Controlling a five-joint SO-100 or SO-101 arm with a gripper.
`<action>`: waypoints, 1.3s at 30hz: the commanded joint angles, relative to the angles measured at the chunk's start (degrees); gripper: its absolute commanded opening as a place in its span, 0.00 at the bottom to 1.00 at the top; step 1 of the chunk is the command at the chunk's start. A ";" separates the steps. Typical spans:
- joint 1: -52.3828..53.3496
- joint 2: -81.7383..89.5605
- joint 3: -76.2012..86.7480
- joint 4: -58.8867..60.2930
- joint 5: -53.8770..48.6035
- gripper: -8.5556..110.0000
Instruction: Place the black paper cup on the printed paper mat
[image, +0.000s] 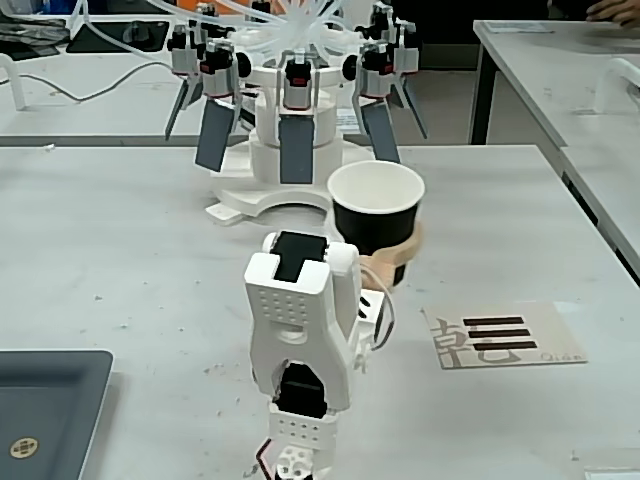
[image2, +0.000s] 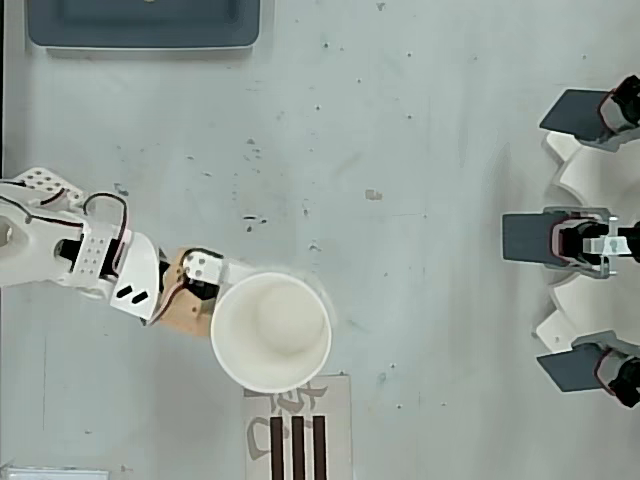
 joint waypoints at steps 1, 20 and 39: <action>3.60 -0.44 -0.79 -1.58 0.88 0.16; 17.84 -18.46 -18.90 -2.02 1.32 0.16; 21.53 -45.62 -40.78 -10.02 1.32 0.16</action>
